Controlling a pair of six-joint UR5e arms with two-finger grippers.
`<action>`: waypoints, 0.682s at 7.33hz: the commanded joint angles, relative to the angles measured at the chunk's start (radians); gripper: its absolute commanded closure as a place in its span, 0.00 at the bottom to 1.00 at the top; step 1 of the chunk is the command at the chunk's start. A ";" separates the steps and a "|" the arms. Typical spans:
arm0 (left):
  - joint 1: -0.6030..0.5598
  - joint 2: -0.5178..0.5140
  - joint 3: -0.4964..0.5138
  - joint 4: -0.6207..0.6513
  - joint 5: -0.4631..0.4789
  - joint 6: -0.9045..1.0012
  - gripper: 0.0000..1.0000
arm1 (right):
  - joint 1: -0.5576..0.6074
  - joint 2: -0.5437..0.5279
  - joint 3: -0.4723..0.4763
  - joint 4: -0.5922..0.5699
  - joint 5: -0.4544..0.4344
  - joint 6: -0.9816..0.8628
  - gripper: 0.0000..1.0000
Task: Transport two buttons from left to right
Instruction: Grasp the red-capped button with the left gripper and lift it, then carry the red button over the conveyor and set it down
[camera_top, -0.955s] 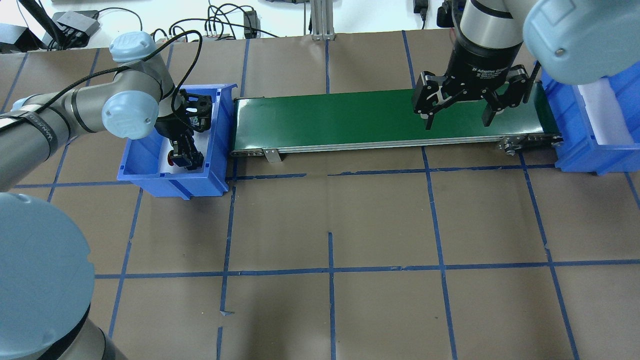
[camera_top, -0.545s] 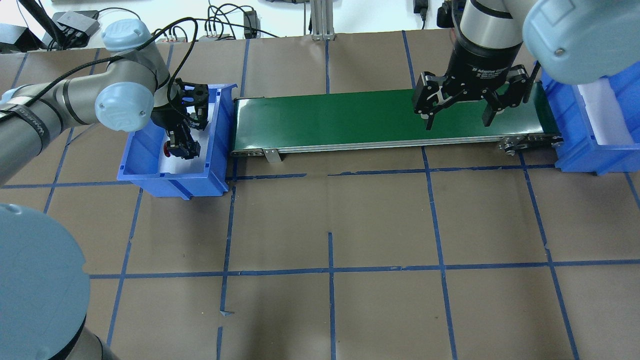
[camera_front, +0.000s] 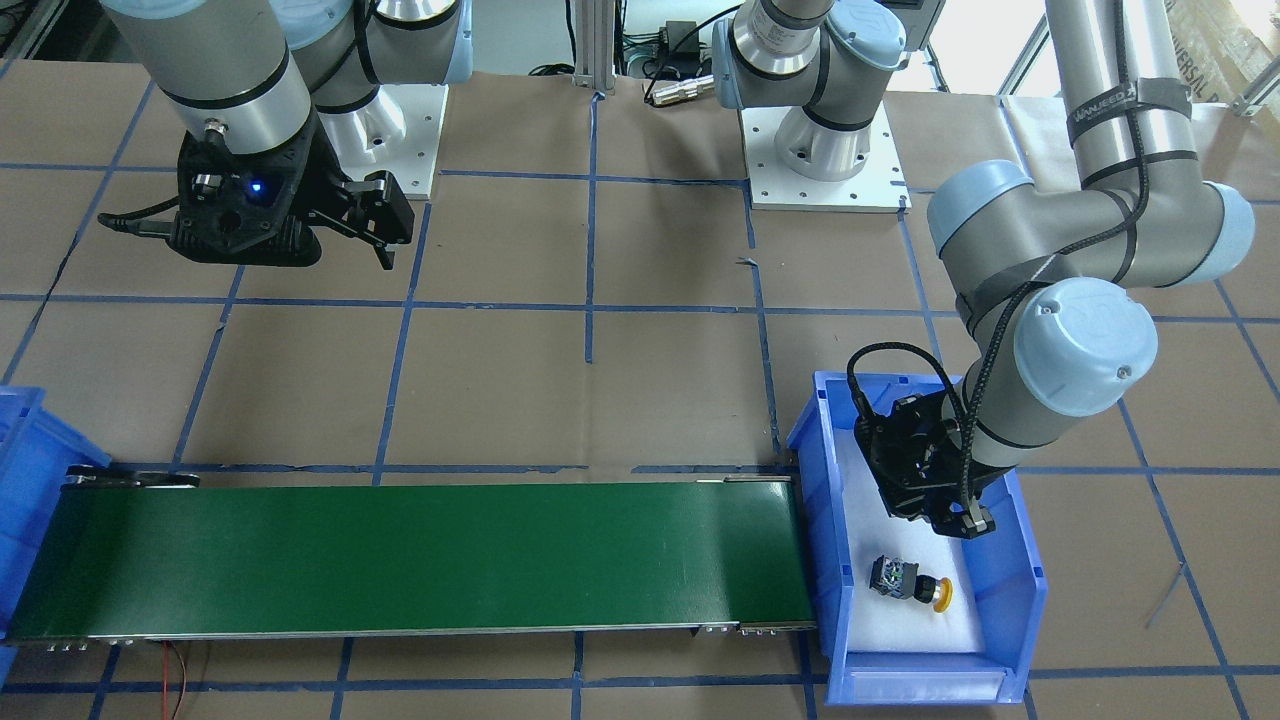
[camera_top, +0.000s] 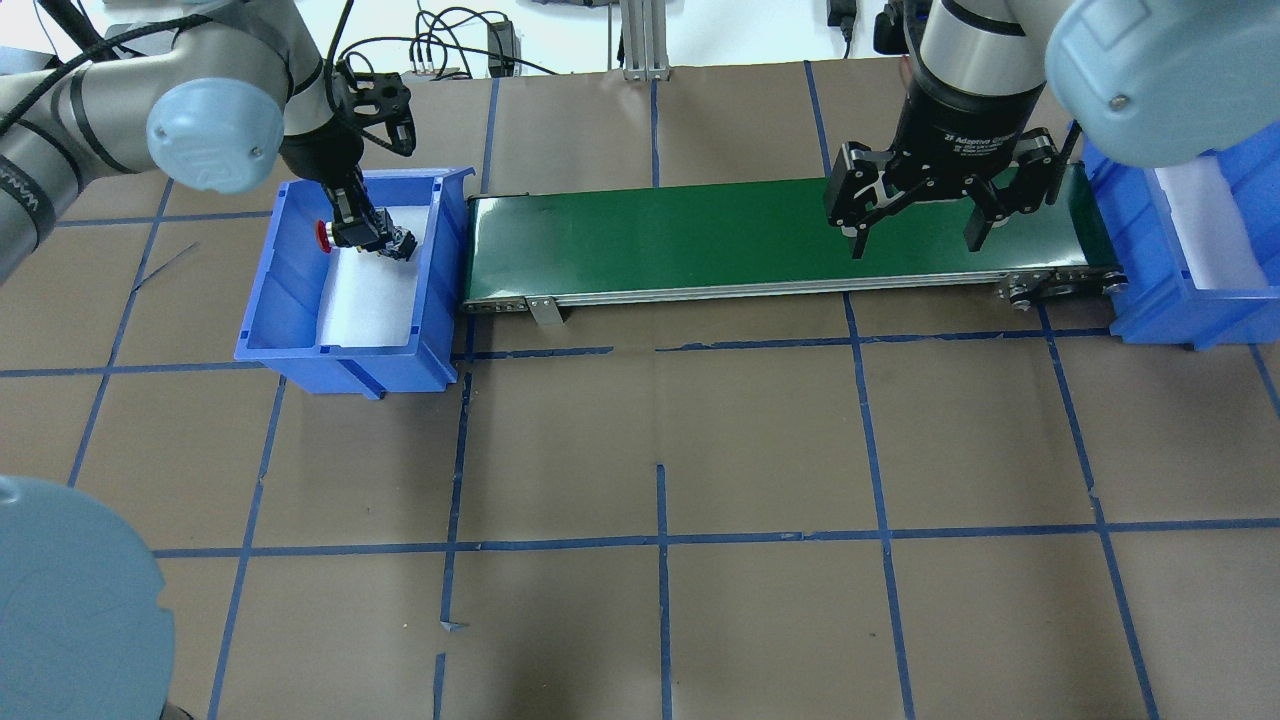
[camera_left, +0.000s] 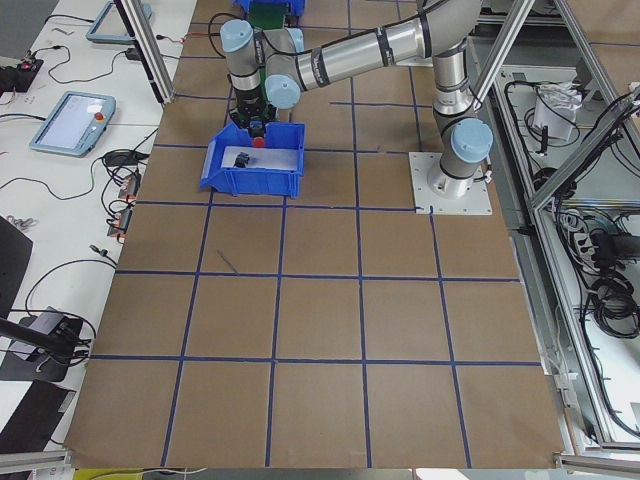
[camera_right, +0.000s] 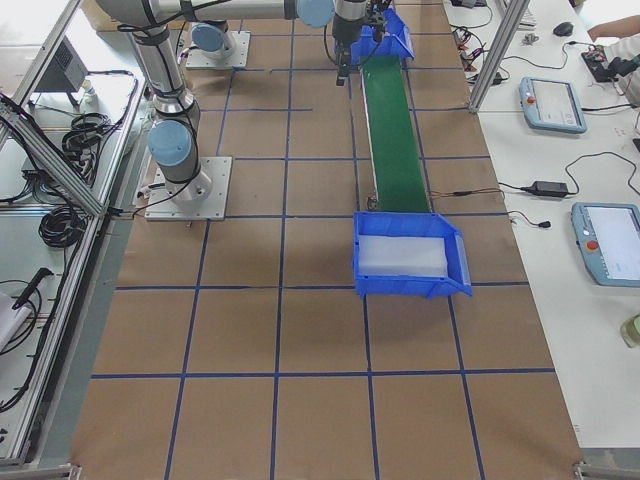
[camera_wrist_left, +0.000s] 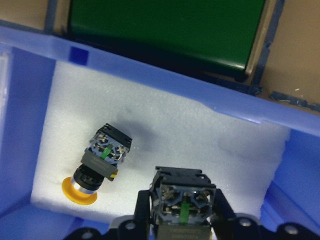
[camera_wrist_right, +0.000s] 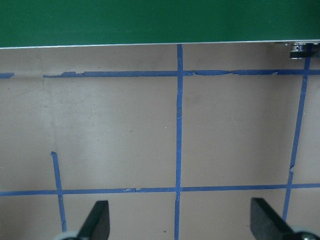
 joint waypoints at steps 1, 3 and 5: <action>-0.088 -0.034 0.121 -0.097 -0.014 -0.395 0.90 | 0.000 0.000 -0.001 0.000 -0.001 0.000 0.00; -0.182 -0.098 0.177 -0.086 0.004 -0.768 0.90 | 0.000 0.000 -0.001 -0.002 0.002 0.000 0.00; -0.248 -0.170 0.199 -0.059 0.000 -1.098 0.90 | 0.000 -0.002 0.002 0.000 0.001 0.000 0.00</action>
